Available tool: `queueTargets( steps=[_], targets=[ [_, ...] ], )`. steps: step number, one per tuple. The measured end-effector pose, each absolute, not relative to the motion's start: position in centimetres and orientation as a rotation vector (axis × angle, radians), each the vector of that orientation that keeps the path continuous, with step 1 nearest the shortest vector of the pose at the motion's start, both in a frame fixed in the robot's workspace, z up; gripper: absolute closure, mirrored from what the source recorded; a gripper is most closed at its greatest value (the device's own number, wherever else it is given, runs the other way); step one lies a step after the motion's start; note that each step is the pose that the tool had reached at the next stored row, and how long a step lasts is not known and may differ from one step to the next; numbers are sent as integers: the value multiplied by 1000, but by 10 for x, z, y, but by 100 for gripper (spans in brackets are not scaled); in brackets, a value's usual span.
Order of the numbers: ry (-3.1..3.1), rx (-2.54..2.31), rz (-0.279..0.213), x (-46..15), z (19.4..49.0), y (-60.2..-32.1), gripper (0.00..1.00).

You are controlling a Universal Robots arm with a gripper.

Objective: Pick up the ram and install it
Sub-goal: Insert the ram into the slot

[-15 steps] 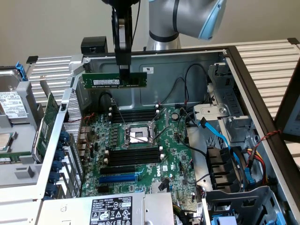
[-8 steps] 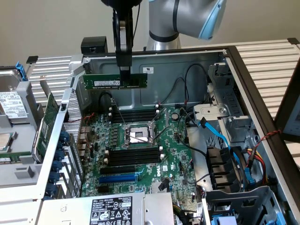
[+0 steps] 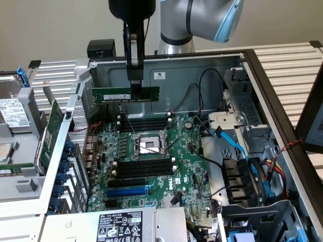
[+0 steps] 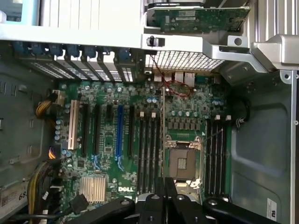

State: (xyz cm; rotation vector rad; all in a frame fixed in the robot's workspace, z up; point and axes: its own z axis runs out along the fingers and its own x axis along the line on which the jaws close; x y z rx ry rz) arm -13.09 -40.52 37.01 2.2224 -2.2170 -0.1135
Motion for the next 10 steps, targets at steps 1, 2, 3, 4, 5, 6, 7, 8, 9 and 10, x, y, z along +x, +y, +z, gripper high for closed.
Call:
queueTargets(
  steps=[1,2,3,4,5,6,7,8,9,10],
  targets=[
    [-2217,2222,-113,-129,368,-405,88],
    [-2216,2222,-112,-127,366,-405,88],
    [-2216,2222,-111,-124,365,-405,88],
    [-2215,2222,-110,-122,363,-405,88],
    [-2215,2221,-109,-120,362,-405,88],
    [-2214,2220,-107,-119,360,-405,88],
    [-2213,2219,-105,-117,359,-405,88],
    [-2212,2218,-102,-117,358,-405,88],
    [-2211,2216,-98,-117,358,-405,88],
    [-2210,2215,-93,-117,357,-405,88]
  ],
)
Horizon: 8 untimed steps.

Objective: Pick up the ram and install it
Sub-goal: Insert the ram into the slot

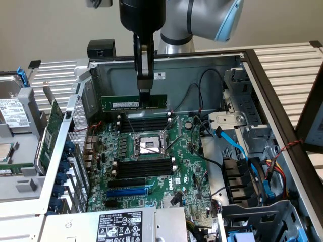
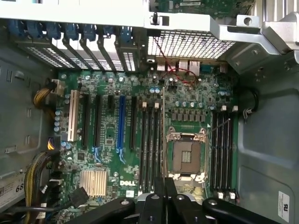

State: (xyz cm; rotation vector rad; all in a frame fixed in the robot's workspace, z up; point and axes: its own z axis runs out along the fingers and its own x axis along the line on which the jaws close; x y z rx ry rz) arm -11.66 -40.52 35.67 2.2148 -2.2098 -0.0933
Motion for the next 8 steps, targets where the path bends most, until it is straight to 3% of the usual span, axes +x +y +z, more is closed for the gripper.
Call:
queueTargets(
  steps=[8],
  targets=[
    [-2211,2215,-44,-115,351,-405,88]
  ],
)
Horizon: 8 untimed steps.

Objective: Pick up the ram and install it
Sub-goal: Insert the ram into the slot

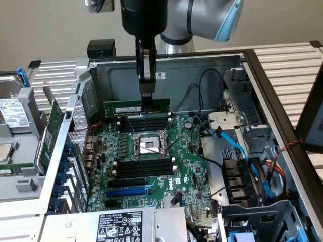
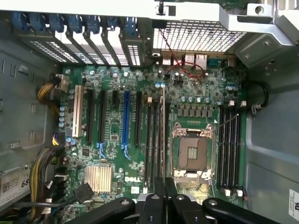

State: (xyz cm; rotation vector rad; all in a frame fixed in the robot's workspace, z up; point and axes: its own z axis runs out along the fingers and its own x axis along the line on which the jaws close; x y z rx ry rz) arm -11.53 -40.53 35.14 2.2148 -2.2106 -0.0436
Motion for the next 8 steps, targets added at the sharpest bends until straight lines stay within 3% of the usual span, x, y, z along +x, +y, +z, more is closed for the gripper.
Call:
queueTargets(
  steps=[8],
  targets=[
    [-2215,2215,-38,-115,338,-405,88]
  ],
)
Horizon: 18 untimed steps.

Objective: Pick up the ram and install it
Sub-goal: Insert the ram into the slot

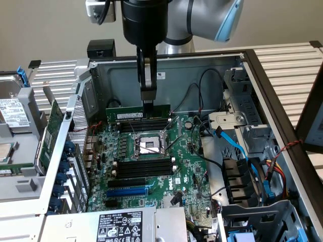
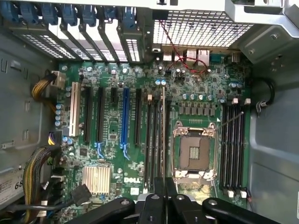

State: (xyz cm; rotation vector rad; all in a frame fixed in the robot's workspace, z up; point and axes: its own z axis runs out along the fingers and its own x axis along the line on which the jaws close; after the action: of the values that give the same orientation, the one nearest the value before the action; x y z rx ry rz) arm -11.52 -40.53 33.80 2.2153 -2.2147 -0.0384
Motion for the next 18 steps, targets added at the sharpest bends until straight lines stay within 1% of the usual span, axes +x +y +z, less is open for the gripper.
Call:
queueTargets(
  steps=[12,15,18],
  targets=[
    [-2217,2214,-36,-115,332,-406,88],
    [-2206,2201,0,-115,327,-406,88],
    [-2218,2213,8,-116,321,-406,88]
  ],
)
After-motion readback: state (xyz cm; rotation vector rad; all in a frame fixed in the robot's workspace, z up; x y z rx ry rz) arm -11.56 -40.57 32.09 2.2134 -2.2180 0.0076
